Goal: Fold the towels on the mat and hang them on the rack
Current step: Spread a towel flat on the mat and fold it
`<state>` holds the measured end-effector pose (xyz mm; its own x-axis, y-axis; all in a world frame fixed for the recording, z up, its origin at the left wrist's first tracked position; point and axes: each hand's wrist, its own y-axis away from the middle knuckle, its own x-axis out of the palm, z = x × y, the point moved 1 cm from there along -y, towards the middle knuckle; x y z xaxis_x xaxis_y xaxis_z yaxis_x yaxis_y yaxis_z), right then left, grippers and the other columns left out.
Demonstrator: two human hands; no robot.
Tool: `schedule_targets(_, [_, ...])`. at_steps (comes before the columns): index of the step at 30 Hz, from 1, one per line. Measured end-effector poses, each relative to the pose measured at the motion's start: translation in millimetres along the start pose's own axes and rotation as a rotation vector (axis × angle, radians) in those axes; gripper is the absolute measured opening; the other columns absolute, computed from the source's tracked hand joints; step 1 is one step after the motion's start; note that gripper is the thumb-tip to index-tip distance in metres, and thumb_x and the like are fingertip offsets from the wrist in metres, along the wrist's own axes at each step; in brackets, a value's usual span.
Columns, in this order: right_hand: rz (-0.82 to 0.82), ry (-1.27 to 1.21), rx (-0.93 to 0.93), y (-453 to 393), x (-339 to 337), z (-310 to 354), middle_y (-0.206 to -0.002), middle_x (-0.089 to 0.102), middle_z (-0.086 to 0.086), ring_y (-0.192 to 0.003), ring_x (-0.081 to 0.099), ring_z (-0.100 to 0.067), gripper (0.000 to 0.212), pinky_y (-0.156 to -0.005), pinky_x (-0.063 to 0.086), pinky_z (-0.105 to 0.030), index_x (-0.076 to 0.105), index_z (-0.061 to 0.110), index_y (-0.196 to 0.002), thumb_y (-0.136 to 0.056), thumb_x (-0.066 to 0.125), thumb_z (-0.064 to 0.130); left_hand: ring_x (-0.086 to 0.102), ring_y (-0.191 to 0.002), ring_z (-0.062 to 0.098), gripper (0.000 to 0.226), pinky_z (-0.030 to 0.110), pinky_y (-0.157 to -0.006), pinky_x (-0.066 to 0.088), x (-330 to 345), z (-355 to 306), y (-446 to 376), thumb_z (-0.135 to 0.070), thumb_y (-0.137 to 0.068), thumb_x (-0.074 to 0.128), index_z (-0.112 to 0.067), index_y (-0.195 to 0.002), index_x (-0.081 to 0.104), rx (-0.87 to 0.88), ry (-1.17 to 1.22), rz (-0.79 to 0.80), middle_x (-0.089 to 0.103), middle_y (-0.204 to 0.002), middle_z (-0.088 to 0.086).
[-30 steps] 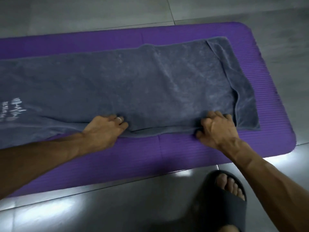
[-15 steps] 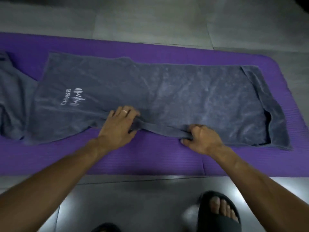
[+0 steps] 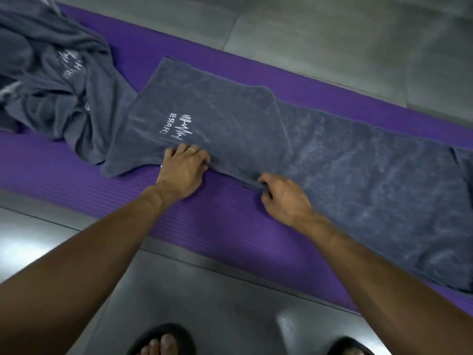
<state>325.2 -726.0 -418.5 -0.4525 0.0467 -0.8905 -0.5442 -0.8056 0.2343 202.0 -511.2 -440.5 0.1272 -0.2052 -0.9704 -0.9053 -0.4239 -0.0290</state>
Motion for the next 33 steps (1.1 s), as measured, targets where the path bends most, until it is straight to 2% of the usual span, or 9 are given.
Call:
schedule_targets(3, [0.161,-0.319,0.089,-5,-8,-3,-0.084,0.063,0.000,-0.082,0.059,-0.017,0.011,-0.077,0.046,-0.030,0.060,0.027,-0.085,-0.092,0.057,0.018,0.062,-0.095,0.029,0.015,0.040,-0.091,0.044,-22,18,1,-0.017,-0.092,0.056,-0.016,-0.105,0.061,0.003,0.224,0.202,0.069,-0.094,0.006])
schedule_targets(5, [0.235,-0.226,0.103,-2,-6,-4,-0.090,0.058,0.000,-0.086,0.057,-0.017,0.004,-0.077,0.043,-0.026,0.063,0.024,-0.087,-0.090,0.062,0.026,0.063,-0.097,0.029,0.023,0.040,-0.091,0.045,-28,27,14,-0.023,-0.089,0.061,-0.017,-0.112,0.059,0.028,0.161,0.277,0.067,-0.099,0.006])
schedule_targets(8, [0.028,0.083,-0.049,5,4,6,-0.105,0.054,-0.005,-0.098,0.054,-0.023,0.033,-0.086,0.044,-0.034,0.062,0.018,-0.109,-0.079,0.070,0.030,0.058,-0.102,0.030,0.041,0.042,-0.088,0.042,-15,33,44,-0.034,-0.080,0.070,-0.017,-0.115,0.058,0.092,-0.059,0.155,0.059,-0.107,0.007])
schedule_targets(13, [-0.253,0.353,-0.400,-1,24,32,-0.081,0.059,-0.009,-0.070,0.060,-0.031,0.038,-0.060,0.048,-0.038,0.063,0.011,-0.100,-0.064,0.071,0.004,0.056,-0.096,0.033,0.035,0.045,-0.085,0.039,-2,45,66,-0.036,-0.082,0.066,-0.018,-0.111,0.059,-0.078,-0.118,-0.097,0.060,-0.104,0.009])
schedule_targets(18, [-0.143,0.001,-0.236,-1,14,46,-0.084,0.069,-0.004,-0.074,0.064,-0.027,0.011,-0.066,0.053,-0.038,0.064,0.015,-0.093,-0.085,0.056,0.017,0.059,-0.085,0.035,0.047,0.044,-0.077,0.043,-25,54,51,0.008,-0.061,0.059,-0.011,-0.104,0.059,-0.023,-0.064,-0.114,0.061,-0.095,0.011])
schedule_targets(23, [0.403,-0.144,-0.179,23,27,63,-0.068,0.062,0.015,-0.066,0.060,-0.006,0.011,-0.068,0.055,-0.034,0.064,0.026,-0.083,-0.087,0.058,0.018,0.060,-0.082,0.030,0.048,0.037,-0.071,0.051,-42,94,96,-0.006,-0.050,0.073,-0.013,-0.097,0.064,0.282,-0.130,0.176,0.062,-0.099,0.005])
schedule_targets(27, [0.166,-0.172,-0.141,-19,28,85,-0.080,0.068,0.008,-0.076,0.064,-0.014,0.006,-0.074,0.054,-0.035,0.067,0.024,-0.086,-0.087,0.060,0.024,0.057,-0.103,0.025,0.050,0.041,-0.087,0.050,-44,109,110,-0.050,-0.078,0.052,-0.021,-0.118,0.057,-0.040,0.059,0.098,0.057,-0.112,0.001])
schedule_targets(30, [0.095,-0.035,-0.233,-70,26,115,-0.102,0.062,-0.004,-0.098,0.061,-0.025,0.019,-0.086,0.049,-0.038,0.065,0.017,-0.106,-0.090,0.056,0.025,0.052,-0.108,0.036,0.044,0.050,-0.090,0.046,-51,119,93,-0.037,-0.091,0.050,-0.013,-0.127,0.050,-0.426,-0.028,-0.066,0.053,-0.119,0.015])
schedule_targets(33, [0.113,0.168,-0.327,-113,27,145,-0.137,0.046,-0.004,-0.126,0.042,-0.026,0.048,-0.102,0.039,-0.040,0.045,0.019,-0.140,-0.094,0.052,0.033,0.050,-0.110,0.041,0.047,0.051,-0.089,0.041,-49,135,81,-0.031,-0.092,0.055,-0.006,-0.129,0.041,-0.737,-0.029,-0.008,0.053,-0.121,0.022])
